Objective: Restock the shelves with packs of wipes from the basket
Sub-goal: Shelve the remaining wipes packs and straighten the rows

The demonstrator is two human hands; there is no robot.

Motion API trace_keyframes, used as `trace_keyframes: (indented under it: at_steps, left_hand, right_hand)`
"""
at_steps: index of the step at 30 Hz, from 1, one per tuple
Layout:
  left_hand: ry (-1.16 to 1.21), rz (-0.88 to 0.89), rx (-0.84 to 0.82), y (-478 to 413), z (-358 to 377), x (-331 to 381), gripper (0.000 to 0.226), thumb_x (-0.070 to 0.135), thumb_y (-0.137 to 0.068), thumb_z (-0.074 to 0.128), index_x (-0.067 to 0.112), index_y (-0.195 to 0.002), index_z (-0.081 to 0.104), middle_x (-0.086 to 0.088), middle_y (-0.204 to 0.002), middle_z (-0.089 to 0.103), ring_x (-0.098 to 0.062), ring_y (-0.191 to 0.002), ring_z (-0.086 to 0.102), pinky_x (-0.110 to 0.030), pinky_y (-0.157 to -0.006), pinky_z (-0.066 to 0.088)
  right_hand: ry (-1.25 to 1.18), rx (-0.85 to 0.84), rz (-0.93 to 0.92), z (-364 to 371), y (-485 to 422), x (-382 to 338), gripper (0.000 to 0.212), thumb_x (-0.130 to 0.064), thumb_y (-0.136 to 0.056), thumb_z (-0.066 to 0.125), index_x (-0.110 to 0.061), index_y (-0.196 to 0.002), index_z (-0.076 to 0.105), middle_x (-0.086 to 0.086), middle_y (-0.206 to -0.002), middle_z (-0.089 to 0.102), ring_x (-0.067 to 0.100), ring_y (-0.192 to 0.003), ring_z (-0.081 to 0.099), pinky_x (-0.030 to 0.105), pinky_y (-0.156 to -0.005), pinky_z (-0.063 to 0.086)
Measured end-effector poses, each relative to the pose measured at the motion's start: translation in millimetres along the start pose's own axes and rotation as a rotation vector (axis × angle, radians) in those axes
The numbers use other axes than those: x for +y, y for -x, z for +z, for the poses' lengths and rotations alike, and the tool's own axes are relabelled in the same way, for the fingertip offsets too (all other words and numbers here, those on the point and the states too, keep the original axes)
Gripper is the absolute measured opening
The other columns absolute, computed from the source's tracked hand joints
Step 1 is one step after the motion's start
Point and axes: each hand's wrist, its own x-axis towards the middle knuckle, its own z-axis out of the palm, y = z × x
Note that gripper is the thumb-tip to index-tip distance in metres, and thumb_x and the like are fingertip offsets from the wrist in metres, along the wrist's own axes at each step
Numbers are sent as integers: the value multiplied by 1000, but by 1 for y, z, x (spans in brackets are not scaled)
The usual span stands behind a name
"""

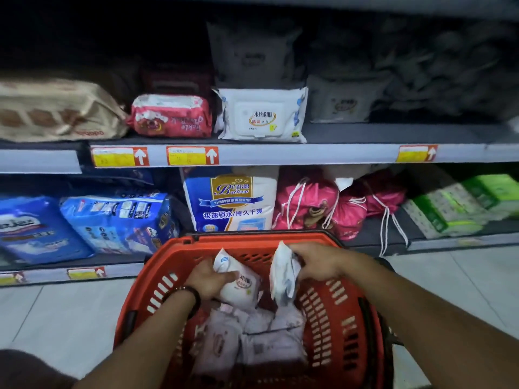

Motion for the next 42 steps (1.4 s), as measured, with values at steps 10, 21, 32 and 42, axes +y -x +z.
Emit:
trace_keyframes:
  at_steps: [10, 21, 32, 42]
  left_hand:
    - [-283, 598, 15, 72, -73, 114, 61, 24, -103, 66, 49, -153, 39, 8, -153, 54, -14, -140, 52, -38, -119, 41]
    - [708, 165, -178, 103, -26, 140, 57, 69, -98, 52, 22, -115, 81, -11, -119, 79, -33, -111, 74, -52, -91, 61]
    - [885, 313, -7, 104, -33, 162, 33, 32, -91, 75, 3, -108, 76, -19, -107, 80, -30, -90, 78, -39, -80, 59]
    - [702, 435, -120, 114, -23, 151, 61, 55, -80, 72, 7, -117, 77, -17, -111, 80, -39, -111, 75, -52, -106, 54]
  right_hand:
    - [-697, 420, -388, -77, 116, -55, 59, 17, -86, 73, -9, -136, 59, 4, -135, 72, 16, -128, 66, 21, -101, 52]
    - [-1235, 459, -568, -70, 111, -89, 62, -1, -70, 92, -17, -124, 67, 9, -128, 73, 24, -111, 72, 36, -64, 58]
    - [-1006, 337, -492, -83, 100, -98, 57, -37, -67, 92, -9, -112, 71, 27, -107, 67, 34, -90, 61, 38, -74, 49]
    - [-1124, 623, -304, -68, 82, -139, 52, -4, -73, 89, 2, -120, 68, 18, -109, 80, 33, -99, 78, 40, -82, 63]
